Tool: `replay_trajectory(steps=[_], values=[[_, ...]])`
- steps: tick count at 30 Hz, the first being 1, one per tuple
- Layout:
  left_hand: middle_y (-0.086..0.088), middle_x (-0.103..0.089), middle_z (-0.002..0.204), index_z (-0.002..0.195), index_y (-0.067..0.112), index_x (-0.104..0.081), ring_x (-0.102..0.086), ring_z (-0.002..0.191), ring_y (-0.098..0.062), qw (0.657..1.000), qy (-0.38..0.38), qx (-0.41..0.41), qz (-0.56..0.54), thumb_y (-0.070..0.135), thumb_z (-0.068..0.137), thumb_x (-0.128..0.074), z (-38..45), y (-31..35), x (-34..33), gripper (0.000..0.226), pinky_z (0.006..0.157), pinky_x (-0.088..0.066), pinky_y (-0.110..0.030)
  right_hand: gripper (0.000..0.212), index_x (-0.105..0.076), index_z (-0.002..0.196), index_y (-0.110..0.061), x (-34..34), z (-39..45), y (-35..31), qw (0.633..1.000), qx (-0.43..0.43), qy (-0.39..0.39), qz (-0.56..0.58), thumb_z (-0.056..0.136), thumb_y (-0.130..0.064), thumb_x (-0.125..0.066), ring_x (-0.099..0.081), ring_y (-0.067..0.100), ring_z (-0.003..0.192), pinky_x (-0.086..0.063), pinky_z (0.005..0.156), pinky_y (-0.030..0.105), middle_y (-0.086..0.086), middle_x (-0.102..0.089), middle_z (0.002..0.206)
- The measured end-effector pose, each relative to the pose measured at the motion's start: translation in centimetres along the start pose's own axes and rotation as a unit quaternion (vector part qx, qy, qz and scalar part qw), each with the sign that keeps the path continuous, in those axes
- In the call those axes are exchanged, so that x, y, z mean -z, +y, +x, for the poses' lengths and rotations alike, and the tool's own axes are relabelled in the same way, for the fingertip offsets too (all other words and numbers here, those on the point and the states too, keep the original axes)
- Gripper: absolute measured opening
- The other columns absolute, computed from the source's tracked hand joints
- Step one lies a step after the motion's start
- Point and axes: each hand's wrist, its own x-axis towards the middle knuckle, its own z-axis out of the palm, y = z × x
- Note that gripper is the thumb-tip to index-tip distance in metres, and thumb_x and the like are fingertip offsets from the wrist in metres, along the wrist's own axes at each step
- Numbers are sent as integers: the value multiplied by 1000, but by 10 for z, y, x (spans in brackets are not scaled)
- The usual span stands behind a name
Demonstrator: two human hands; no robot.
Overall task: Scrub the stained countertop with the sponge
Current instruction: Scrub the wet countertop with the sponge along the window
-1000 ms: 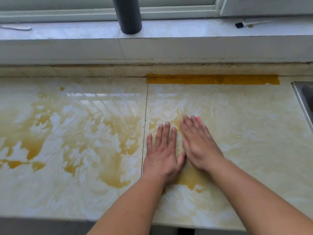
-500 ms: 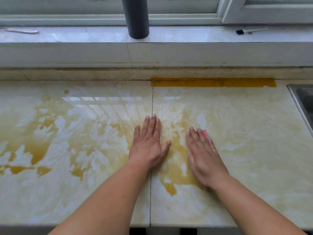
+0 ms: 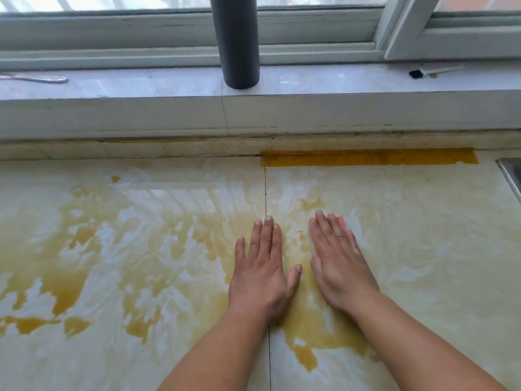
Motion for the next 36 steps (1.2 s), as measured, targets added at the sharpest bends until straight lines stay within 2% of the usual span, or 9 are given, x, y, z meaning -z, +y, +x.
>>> replay_trajectory(steps=[5, 11, 13, 17, 21, 23, 26, 29, 36], values=[[3, 53, 157, 157, 18, 33, 49, 145, -15, 1000, -20, 3, 7, 67, 103, -10, 0, 2, 5, 85, 126, 17, -52, 67, 6, 161, -21, 21, 86, -16, 998, -42, 21, 42, 103, -26, -26, 23, 16, 152, 12, 124, 38, -4, 18, 168], [3, 52, 158, 157, 18, 32, 49, 145, -15, 1000, -27, 5, 14, 67, 102, -11, 2, 1, 7, 85, 124, 19, -53, 66, 6, 161, -29, 23, 108, -25, 997, 70, -13, 15, 103, -26, -25, 24, 11, 151, 12, 123, 35, -12, 19, 166], [3, 54, 156, 157, 18, 33, 50, 144, -16, 999, -29, 5, 14, 67, 103, -10, 3, 1, 7, 85, 125, 18, -53, 67, 2, 161, -30, 31, 108, -2, 999, 37, 7, 10, 102, -24, -28, 19, 12, 153, 8, 124, 36, -13, 14, 167], [3, 56, 154, 155, 18, 36, 51, 143, -16, 999, -36, 1, 9, 67, 103, -10, 2, 1, 7, 85, 124, 19, -53, 65, -6, 162, -26, 47, 97, 54, 993, -102, 54, 22, 102, -22, -30, 9, 16, 155, 3, 126, 39, -7, 5, 169], [3, 50, 159, 158, 17, 29, 47, 147, -16, 1000, -14, -1, 2, 67, 102, -12, 2, 0, 4, 86, 124, 18, -54, 66, -3, 162, -18, 43, 105, 50, 983, -170, 62, 17, 101, -24, -27, 13, 21, 155, 8, 125, 41, 0, 9, 169], [3, 54, 156, 156, 17, 34, 49, 145, -17, 999, -29, 5, 16, 67, 102, -11, 2, 1, 5, 86, 124, 18, -54, 68, 2, 161, -19, 39, 114, 23, 989, -138, 45, 31, 101, -25, -29, 17, 22, 154, 8, 125, 42, 0, 14, 169], [2, 55, 156, 156, 18, 34, 49, 145, -17, 999, -35, 10, 22, 67, 102, -11, 4, 3, 9, 86, 125, 19, -53, 67, 5, 161, -24, 31, 122, -18, 1000, -5, 12, 21, 102, -26, -26, 21, 19, 153, 8, 125, 42, -5, 17, 168], [2, 53, 157, 157, 18, 33, 48, 146, -17, 999, -35, 13, 28, 67, 102, -10, 5, 1, 9, 86, 125, 18, -52, 63, 5, 161, -28, 31, 124, -24, 997, 72, -12, -5, 105, -30, -23, 22, 14, 152, 8, 125, 41, -11, 17, 167], [4, 55, 155, 156, 19, 35, 49, 145, -15, 999, -37, 15, 24, 68, 102, -9, 2, 2, 7, 85, 126, 18, -50, 61, -1, 162, -29, 49, 75, 68, 998, -60, 20, 26, 106, -28, -25, 15, 14, 154, 6, 123, 35, -10, 12, 168]])
